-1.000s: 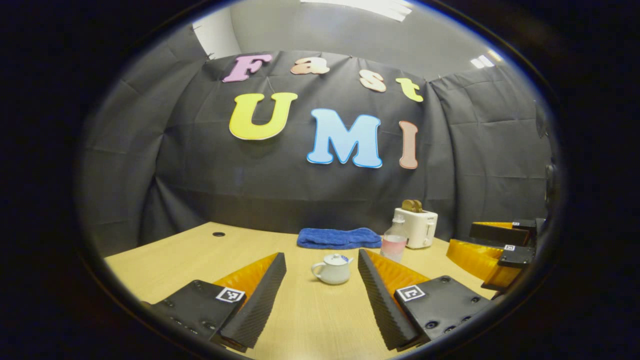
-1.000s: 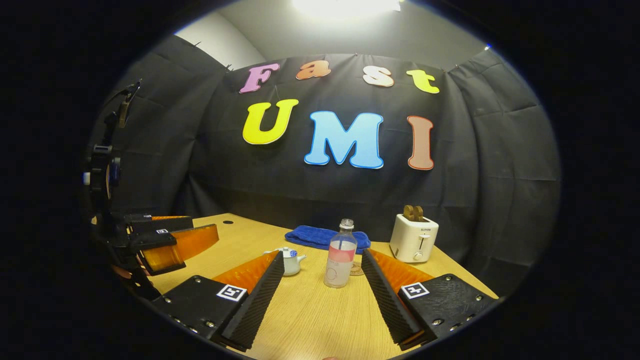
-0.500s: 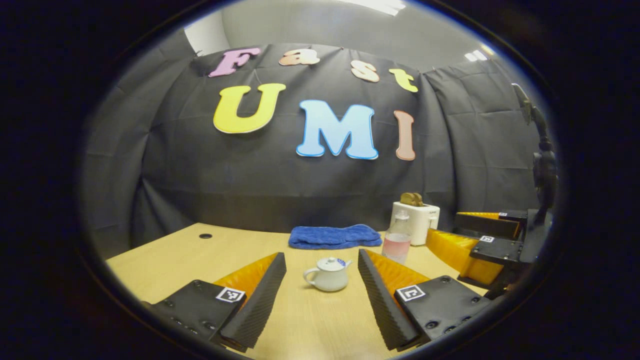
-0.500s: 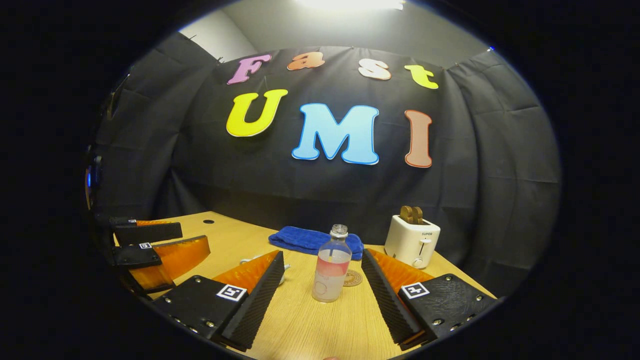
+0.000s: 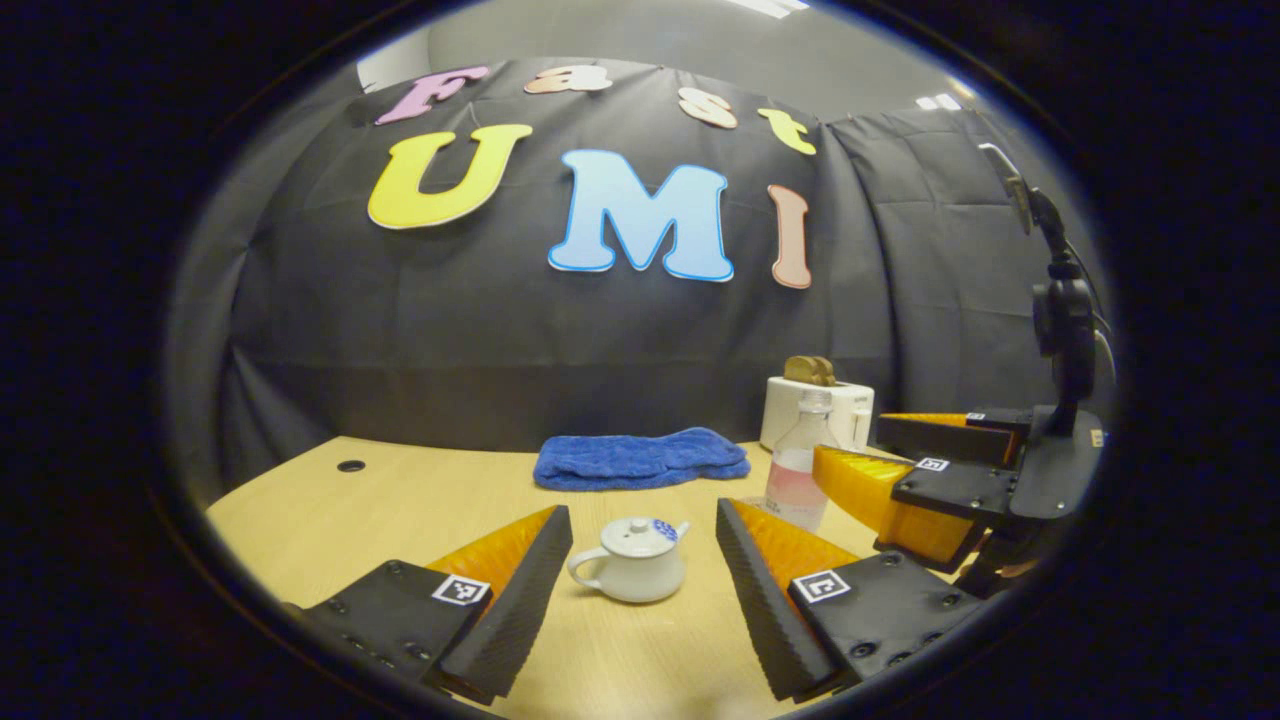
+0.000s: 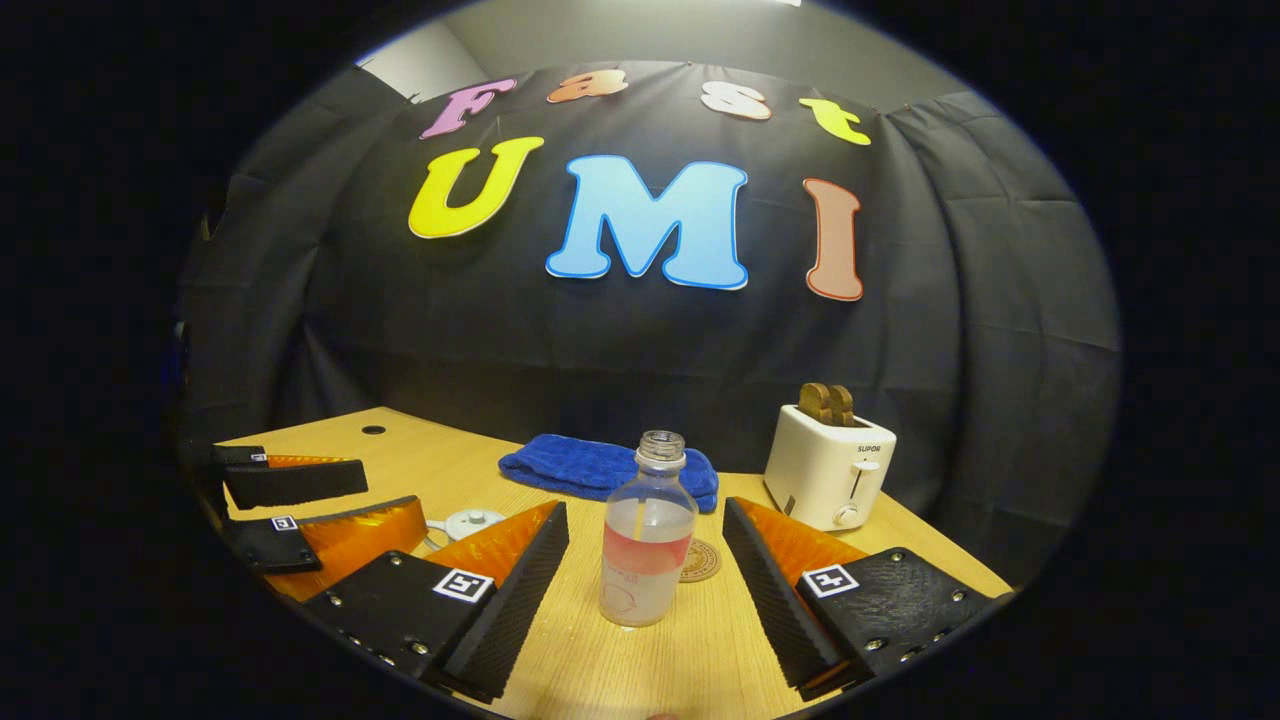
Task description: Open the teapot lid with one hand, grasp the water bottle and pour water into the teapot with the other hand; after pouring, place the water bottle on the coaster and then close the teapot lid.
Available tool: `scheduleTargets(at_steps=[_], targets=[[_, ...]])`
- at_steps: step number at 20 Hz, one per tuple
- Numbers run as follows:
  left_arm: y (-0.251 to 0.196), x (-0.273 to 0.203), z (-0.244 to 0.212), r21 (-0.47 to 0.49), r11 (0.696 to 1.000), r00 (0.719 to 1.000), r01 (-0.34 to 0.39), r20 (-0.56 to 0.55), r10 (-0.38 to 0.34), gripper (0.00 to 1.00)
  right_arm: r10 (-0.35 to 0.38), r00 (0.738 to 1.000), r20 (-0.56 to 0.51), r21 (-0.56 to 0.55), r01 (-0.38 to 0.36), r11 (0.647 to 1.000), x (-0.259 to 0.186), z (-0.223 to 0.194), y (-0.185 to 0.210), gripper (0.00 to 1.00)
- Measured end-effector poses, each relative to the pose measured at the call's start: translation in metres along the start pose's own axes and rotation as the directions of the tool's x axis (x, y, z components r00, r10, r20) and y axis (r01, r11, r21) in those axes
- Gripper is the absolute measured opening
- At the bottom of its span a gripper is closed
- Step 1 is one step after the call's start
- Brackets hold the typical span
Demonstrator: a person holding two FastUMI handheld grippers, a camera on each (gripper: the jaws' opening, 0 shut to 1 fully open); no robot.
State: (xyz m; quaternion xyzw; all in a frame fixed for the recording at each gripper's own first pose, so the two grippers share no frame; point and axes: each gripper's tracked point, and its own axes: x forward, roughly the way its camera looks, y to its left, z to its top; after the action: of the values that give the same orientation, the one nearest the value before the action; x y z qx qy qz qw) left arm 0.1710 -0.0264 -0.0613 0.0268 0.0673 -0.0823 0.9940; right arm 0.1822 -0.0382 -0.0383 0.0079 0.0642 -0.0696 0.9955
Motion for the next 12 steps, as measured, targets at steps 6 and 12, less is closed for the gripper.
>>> scheduleTargets(at_steps=[6,12], targets=[[-0.001,0.034,-0.009,-0.01,0.999,0.999,0.046,-0.018,-0.046,0.94,-0.038,0.998,-0.044,0.053,0.04,0.998,0.034,-0.018,-0.007,0.96],[-0.002,0.065,-0.019,-0.02,0.998,0.998,0.064,-0.026,-0.064,0.94,-0.05,0.997,-0.059,0.091,0.055,0.994,0.057,-0.031,-0.01,0.96]])
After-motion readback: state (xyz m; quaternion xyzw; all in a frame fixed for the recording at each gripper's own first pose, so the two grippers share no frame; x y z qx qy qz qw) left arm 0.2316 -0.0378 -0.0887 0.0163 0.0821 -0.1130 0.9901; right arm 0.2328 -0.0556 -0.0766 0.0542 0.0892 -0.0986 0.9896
